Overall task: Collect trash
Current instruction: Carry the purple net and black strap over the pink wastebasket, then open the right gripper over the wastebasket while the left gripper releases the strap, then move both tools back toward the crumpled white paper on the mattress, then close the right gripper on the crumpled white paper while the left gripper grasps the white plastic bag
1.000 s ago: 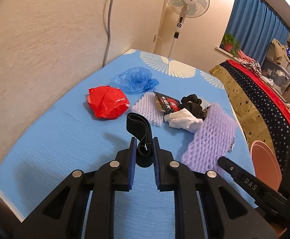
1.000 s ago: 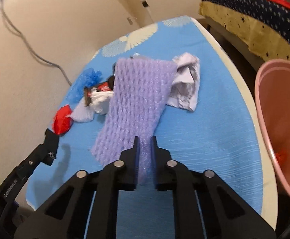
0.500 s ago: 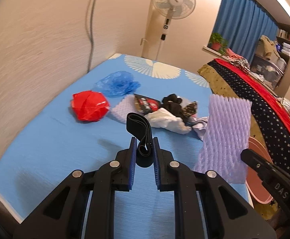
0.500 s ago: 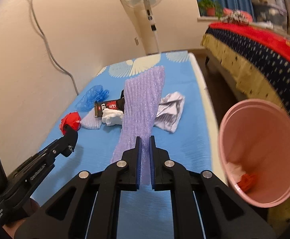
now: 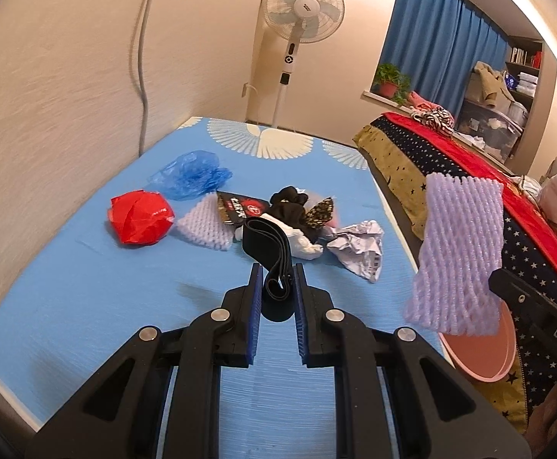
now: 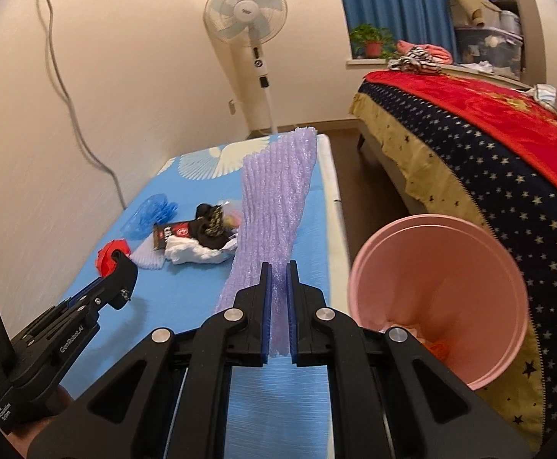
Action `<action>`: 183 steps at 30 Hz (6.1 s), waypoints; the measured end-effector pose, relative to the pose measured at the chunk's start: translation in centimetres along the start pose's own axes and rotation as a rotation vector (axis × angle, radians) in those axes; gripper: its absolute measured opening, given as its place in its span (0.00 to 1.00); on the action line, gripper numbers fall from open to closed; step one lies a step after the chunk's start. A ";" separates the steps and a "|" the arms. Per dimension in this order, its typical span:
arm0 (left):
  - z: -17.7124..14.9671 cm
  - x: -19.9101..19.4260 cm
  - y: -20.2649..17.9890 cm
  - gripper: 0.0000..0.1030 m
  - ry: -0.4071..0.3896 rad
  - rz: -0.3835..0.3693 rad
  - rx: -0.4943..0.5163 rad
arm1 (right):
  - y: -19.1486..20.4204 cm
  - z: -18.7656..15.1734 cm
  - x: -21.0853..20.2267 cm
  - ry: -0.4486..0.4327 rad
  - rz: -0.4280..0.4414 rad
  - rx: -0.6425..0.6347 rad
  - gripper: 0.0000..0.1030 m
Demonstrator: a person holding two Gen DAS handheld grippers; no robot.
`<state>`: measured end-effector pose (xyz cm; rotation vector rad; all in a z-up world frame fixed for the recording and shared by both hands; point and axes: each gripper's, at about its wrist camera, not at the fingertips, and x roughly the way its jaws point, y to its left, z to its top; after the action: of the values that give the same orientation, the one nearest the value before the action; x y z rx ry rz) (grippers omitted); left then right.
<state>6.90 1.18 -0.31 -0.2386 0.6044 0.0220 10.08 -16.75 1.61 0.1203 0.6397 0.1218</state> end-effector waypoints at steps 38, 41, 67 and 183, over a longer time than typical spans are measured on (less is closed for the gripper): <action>-1.4 2.9 -10.6 0.15 -0.005 -0.189 0.174 | -9.6 1.2 -2.9 -0.082 -0.281 0.117 0.07; -1.5 3.1 -11.3 0.15 -0.002 -0.204 0.184 | -10.3 1.2 -3.0 -0.083 -0.302 0.132 0.08; -2.7 6.8 -18.3 0.15 0.095 -0.373 0.329 | -14.8 0.6 -2.9 -0.030 -0.463 0.192 0.08; 2.3 9.5 3.1 0.01 0.073 -0.067 -0.215 | -1.3 -0.4 12.7 0.170 -0.046 0.108 0.01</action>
<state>15.73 4.29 -4.55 -0.4694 0.6673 0.0140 20.03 -16.08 -6.33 0.2012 0.8181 0.0536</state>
